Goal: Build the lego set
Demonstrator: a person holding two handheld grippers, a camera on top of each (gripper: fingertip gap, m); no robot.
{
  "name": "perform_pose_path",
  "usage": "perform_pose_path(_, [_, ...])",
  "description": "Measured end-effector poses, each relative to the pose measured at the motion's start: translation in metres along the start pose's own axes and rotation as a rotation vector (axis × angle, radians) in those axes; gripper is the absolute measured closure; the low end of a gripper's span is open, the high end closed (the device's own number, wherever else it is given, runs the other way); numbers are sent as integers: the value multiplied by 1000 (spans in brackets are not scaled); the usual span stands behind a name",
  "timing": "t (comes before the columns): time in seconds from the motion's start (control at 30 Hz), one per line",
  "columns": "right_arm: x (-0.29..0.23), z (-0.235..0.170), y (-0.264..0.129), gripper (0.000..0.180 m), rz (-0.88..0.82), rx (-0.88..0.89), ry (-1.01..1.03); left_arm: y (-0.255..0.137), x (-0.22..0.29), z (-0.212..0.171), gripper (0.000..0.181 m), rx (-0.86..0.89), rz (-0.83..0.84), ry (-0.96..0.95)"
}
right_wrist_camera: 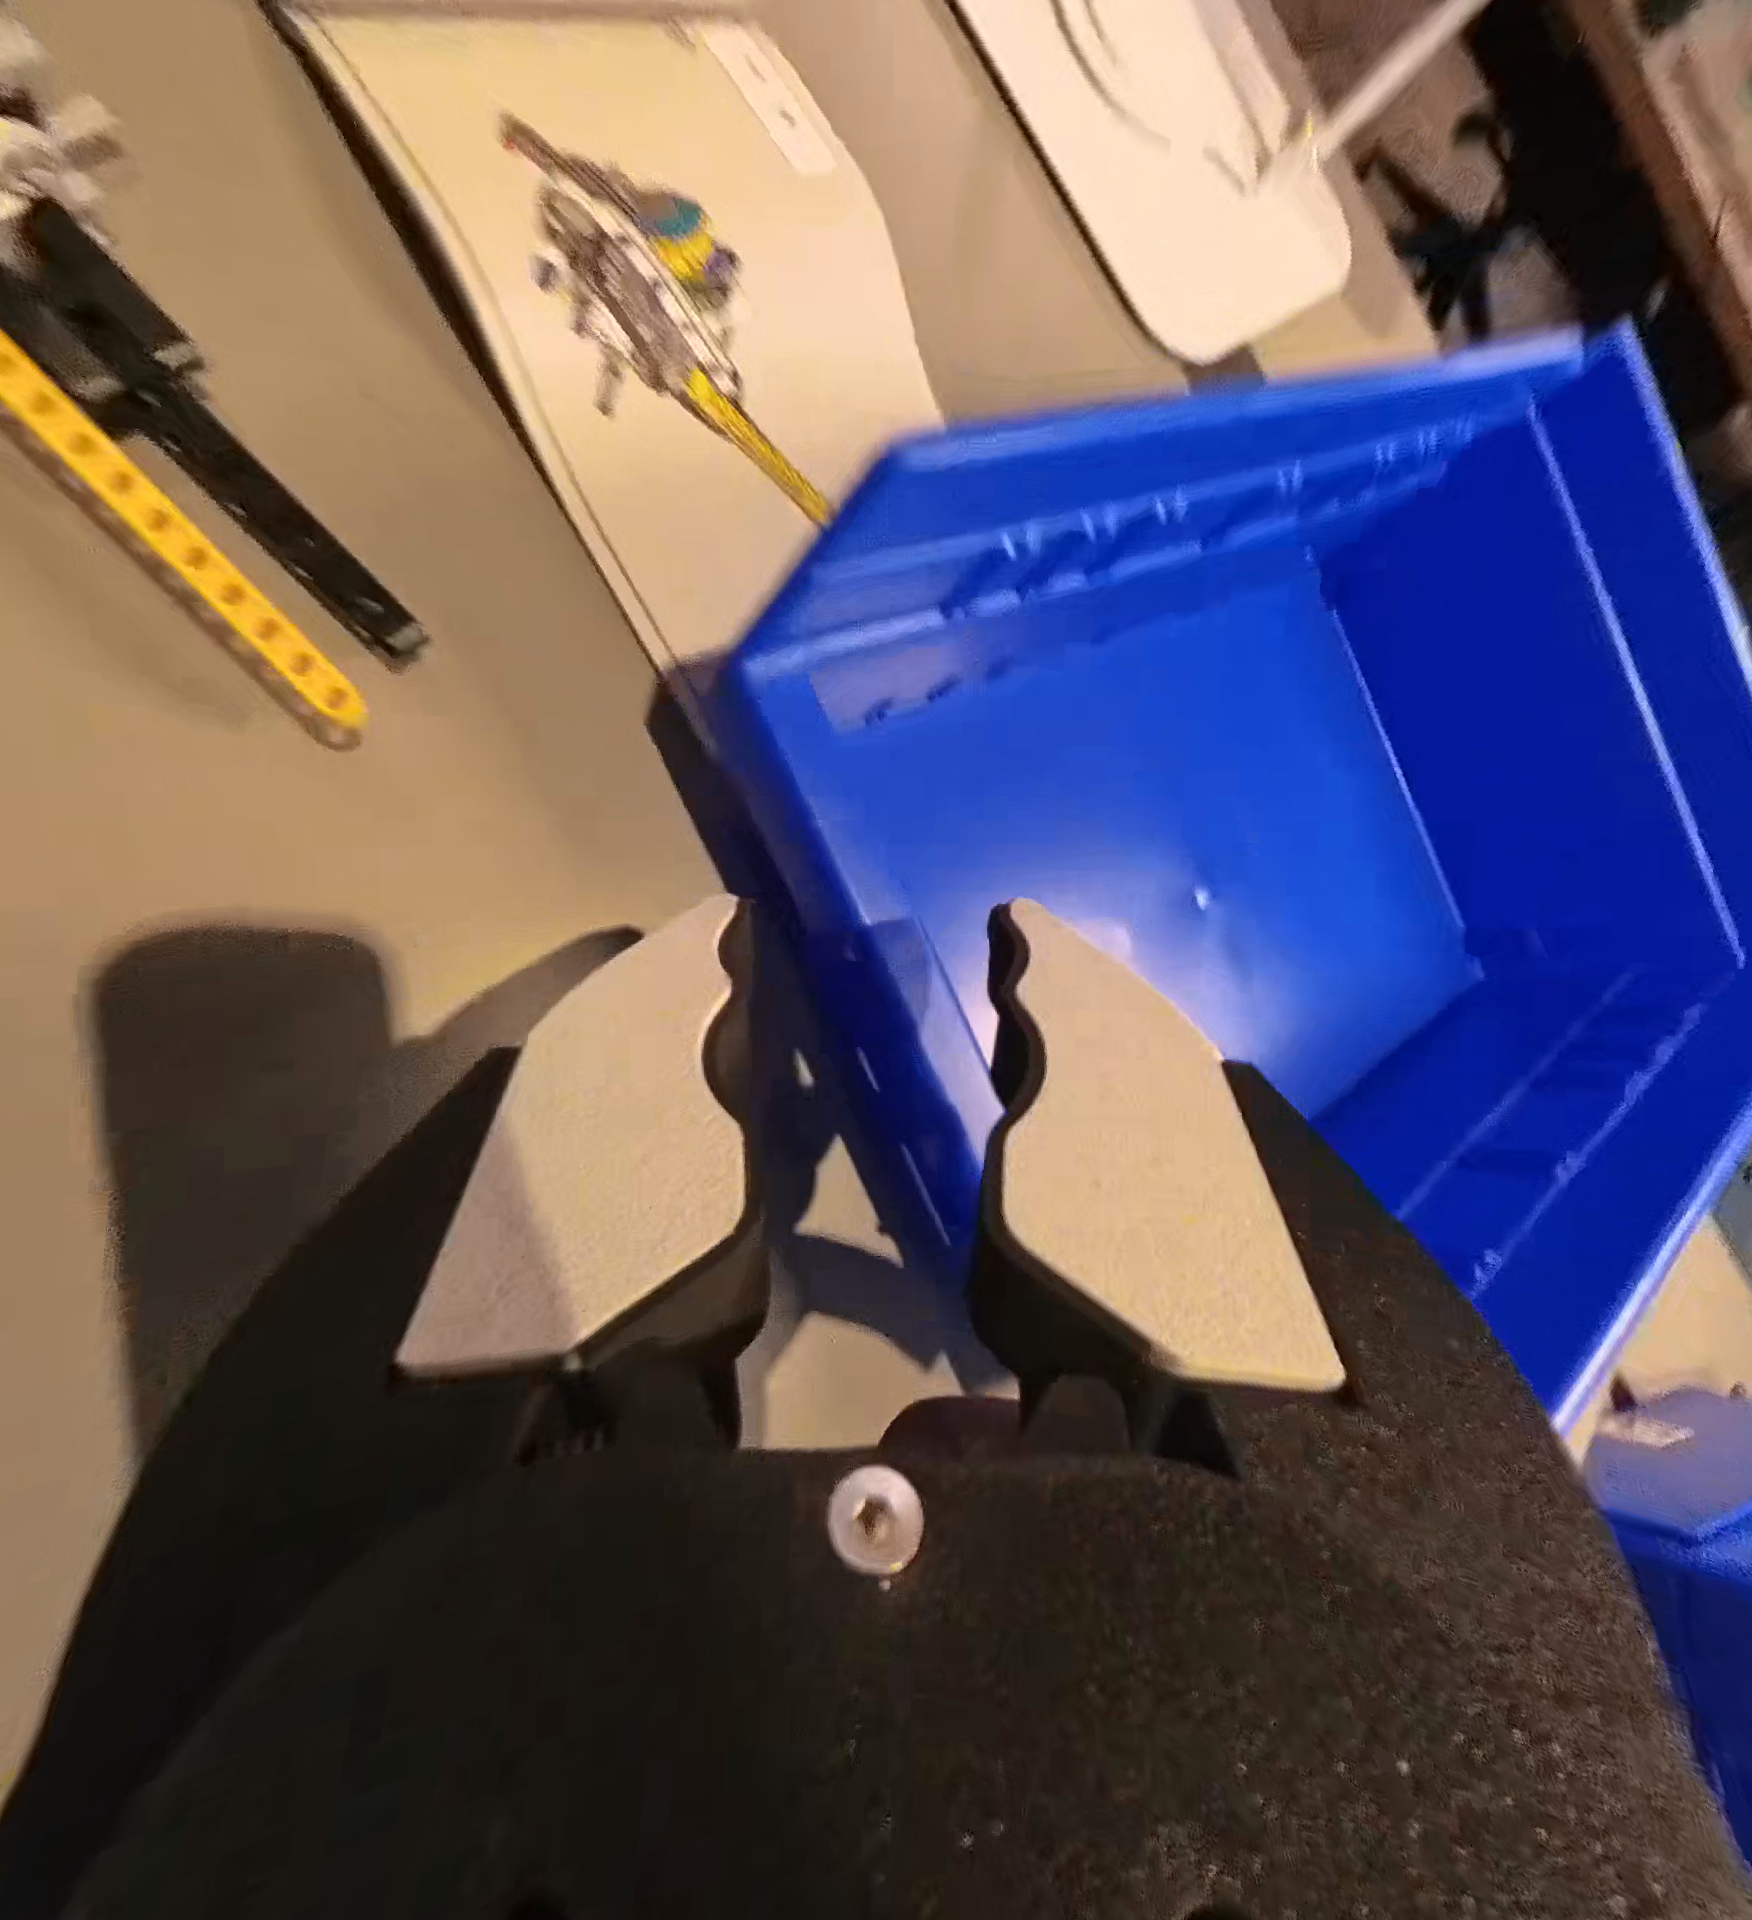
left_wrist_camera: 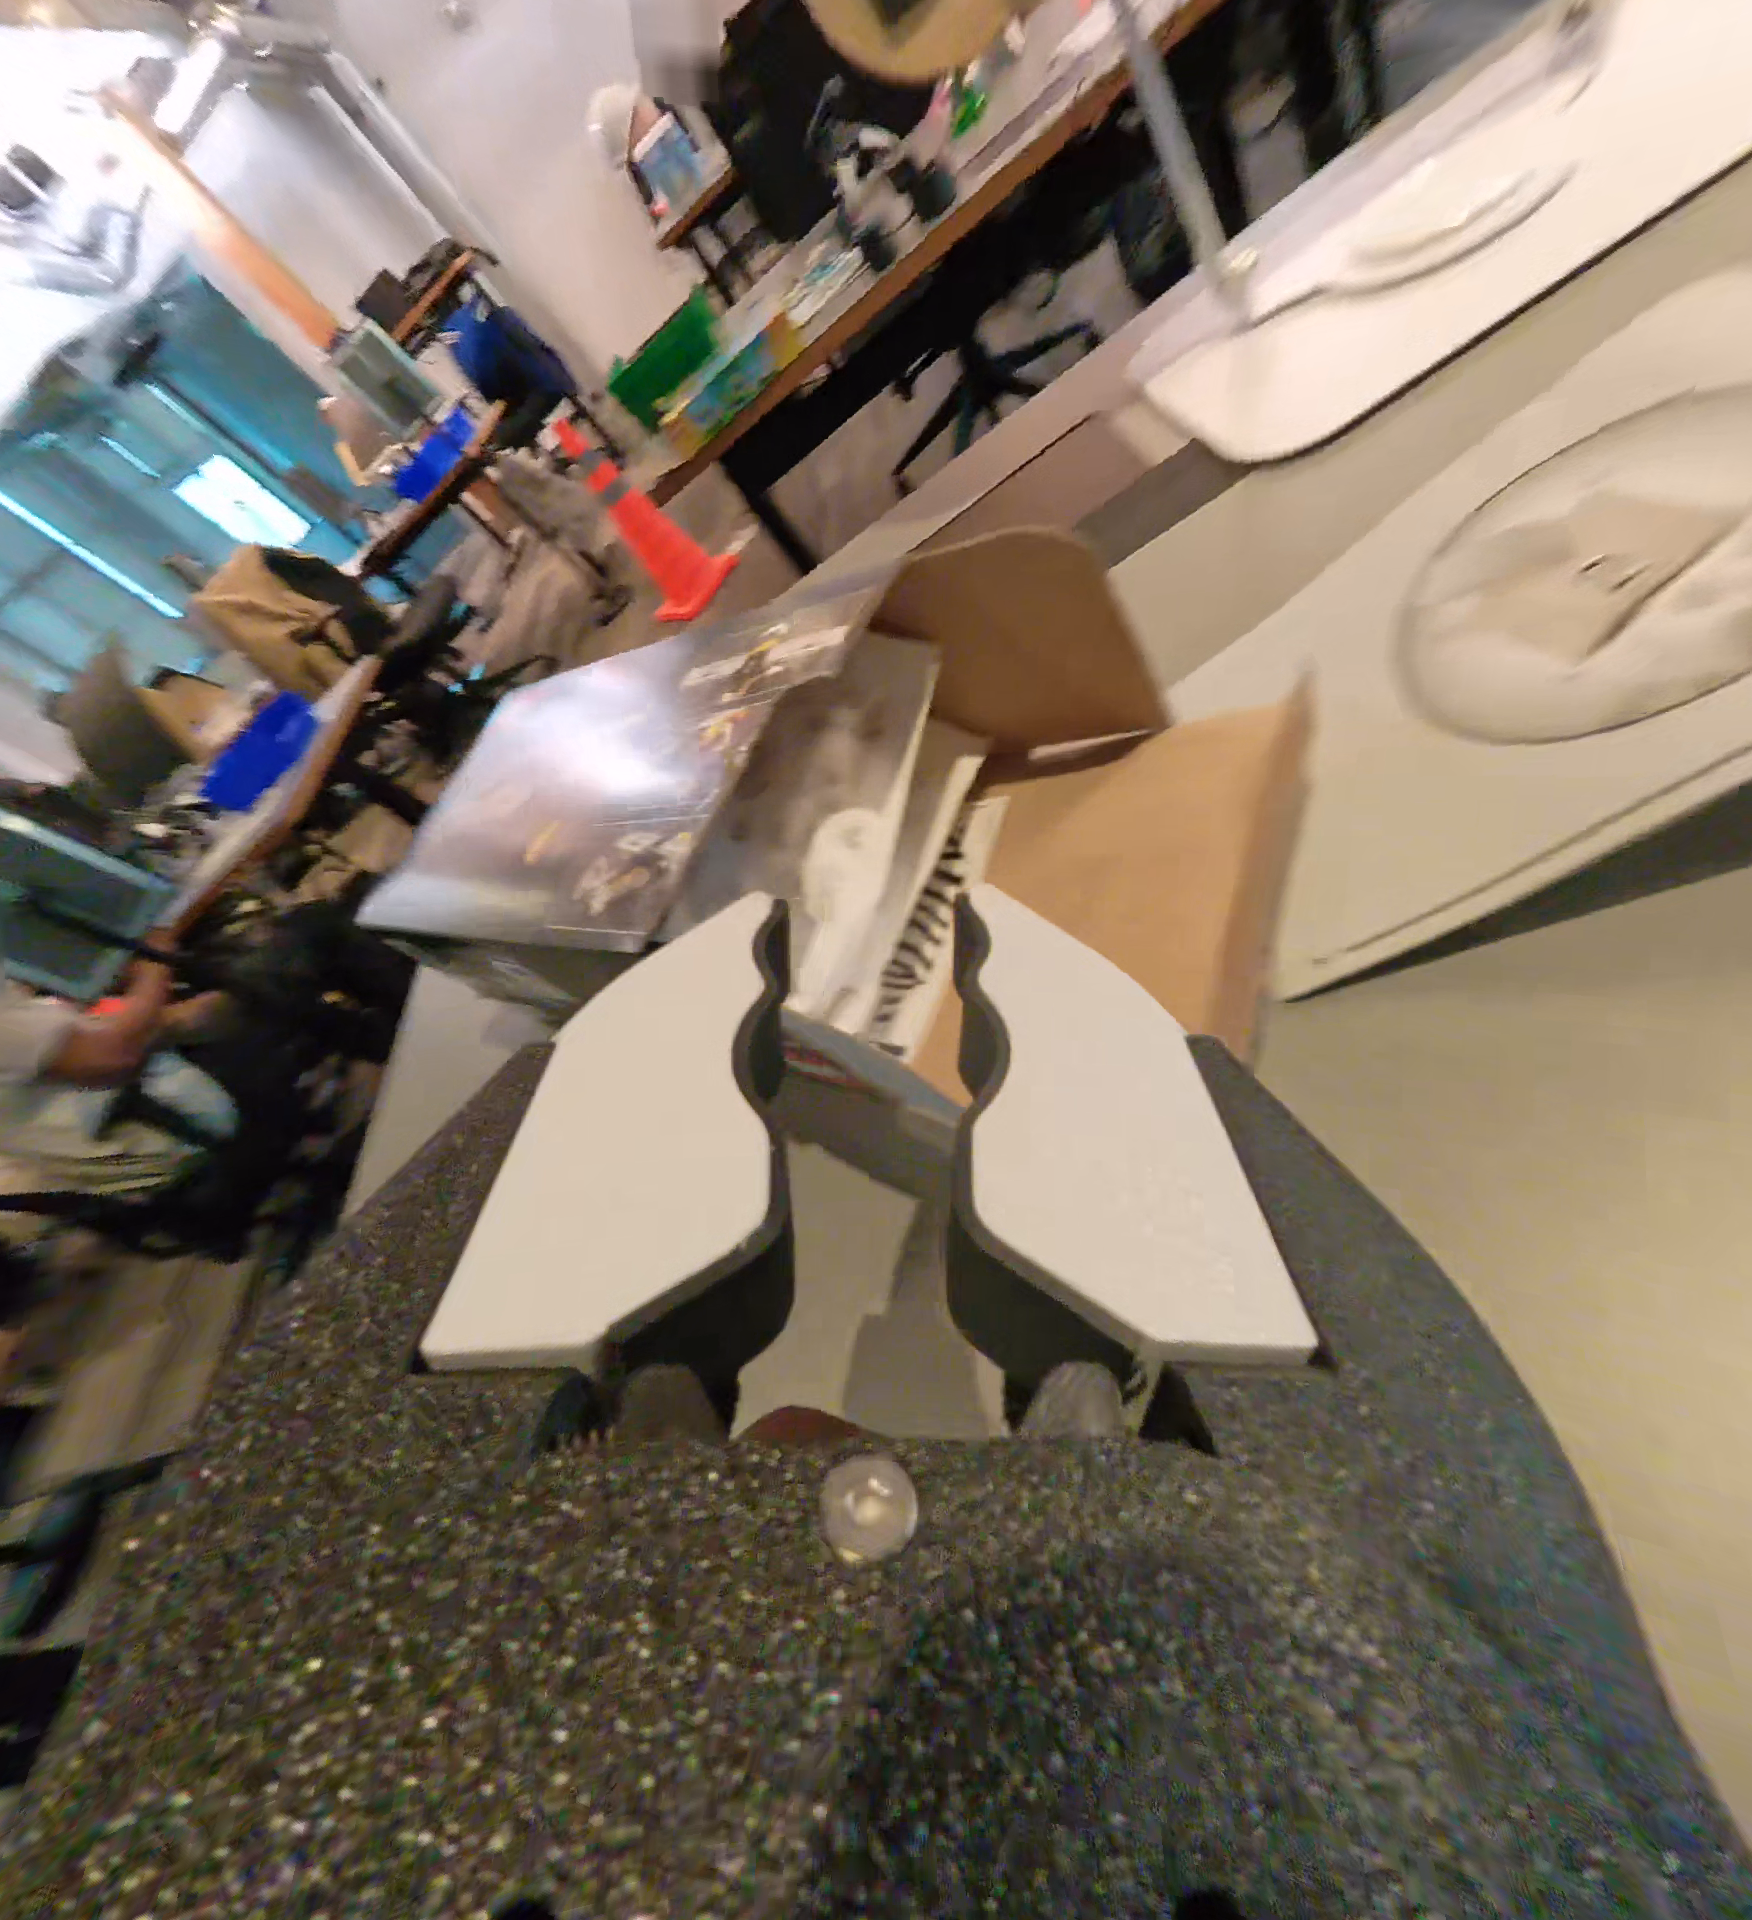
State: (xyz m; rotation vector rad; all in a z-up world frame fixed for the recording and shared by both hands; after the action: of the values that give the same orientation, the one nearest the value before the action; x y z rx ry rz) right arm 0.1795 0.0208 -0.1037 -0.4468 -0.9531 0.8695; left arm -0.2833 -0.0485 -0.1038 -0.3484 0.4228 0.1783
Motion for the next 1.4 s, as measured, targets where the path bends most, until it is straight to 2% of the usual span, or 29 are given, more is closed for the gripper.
perform_pose_path(0.1, [-17, 19, 9, 137, 23, 93, -45, 26, -2, 7, 149, -68, 57, 74])
perform_pose_path(0.2, [-33, 27, 28, 138, 36, 181, -38, 48, 2, 23, 148, -130, 47, 65])
perform_pose_path(0.33, [-49, 25, 42, 137, 83, 238, -18, 84, 7, 35, 142, -257, 25, 27])
perform_pose_path(0.47, [-60, 9, 45, 141, 61, 229, -95, 110, 18, 34, 138, -339, 93, 61])
perform_pose_path(0.57, [-59, 7, 45, 141, 106, 234, -49, 113, 26, 35, 139, -438, 215, 153])
perform_pose_path(0.63, [-57, 7, 44, 141, 91, 236, -47, 102, 35, 47, 142, -408, 217, 167])
perform_pose_path(0.7, [-57, 6, 45, 141, 90, 226, -57, 100, 45, 57, 151, -372, 158, 128])
perform_pose_path(0.87, [-56, 4, 48, 142, 104, 228, -37, 134, 42, 44, 143, -482, 130, -11])
perform_pose_path(0.93, [-53, 2, 48, 142, 96, 221, -27, 140, 37, 36, 142, -490, 173, -32])
perform_pose_path(1.03, [-49, 0, 49, 142, 102, 218, -5, 142, 37, 28, 146, -457, 253, 40])
perform_pose_path(1.27, [-50, 0, 50, 142, 112, 215, -12, 140, 38, 13, 143, -390, 417, 185])
perform_pose_path(1.4, [-50, 0, 50, 143, 118, 216, -16, 145, 36, 3, 144, -433, 474, 290])
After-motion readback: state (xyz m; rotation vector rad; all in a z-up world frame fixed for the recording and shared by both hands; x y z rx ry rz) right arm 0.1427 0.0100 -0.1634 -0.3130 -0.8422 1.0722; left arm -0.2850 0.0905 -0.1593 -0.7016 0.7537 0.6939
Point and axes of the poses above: each gripper's, where its closed fingertips meet, y out along the fingers, z out of its top, x = y × z across the jaws, the point moved 10 cm from there along -y, back along the fingers, and after that the axes turned 9 degrees about -y, right-handed, at the moved point
